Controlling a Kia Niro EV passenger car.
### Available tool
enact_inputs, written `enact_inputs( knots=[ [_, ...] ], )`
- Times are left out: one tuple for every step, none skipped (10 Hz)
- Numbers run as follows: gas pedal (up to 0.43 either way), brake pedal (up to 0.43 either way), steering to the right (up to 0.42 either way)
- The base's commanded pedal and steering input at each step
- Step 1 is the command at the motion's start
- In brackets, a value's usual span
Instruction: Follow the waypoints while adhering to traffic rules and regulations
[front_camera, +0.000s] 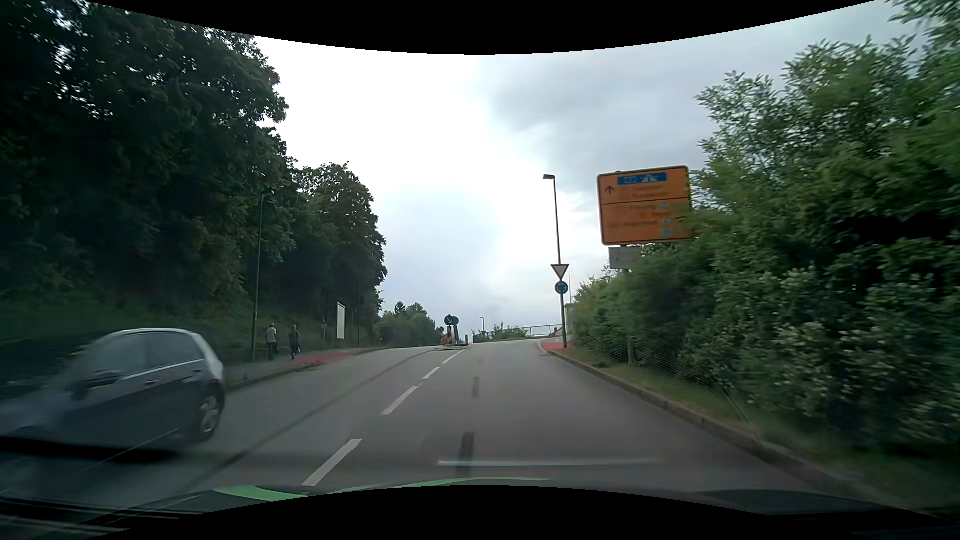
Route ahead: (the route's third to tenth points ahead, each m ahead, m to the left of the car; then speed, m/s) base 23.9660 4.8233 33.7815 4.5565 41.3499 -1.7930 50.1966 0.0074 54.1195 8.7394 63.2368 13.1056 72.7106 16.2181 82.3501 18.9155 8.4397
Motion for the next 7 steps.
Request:
enact_inputs(
  knots=[
    [0.0, 0.0, -0.022],
    [0.0, 0.0, -0.02],
    [0.0, 0.0, -0.013],
    [0.0, 0.0, -0.007],
    [0.0, 0.0, -0.002],
    [0.0, 0.0, 0.001],
    [0.0, 0.0, 0.004]
  ],
)
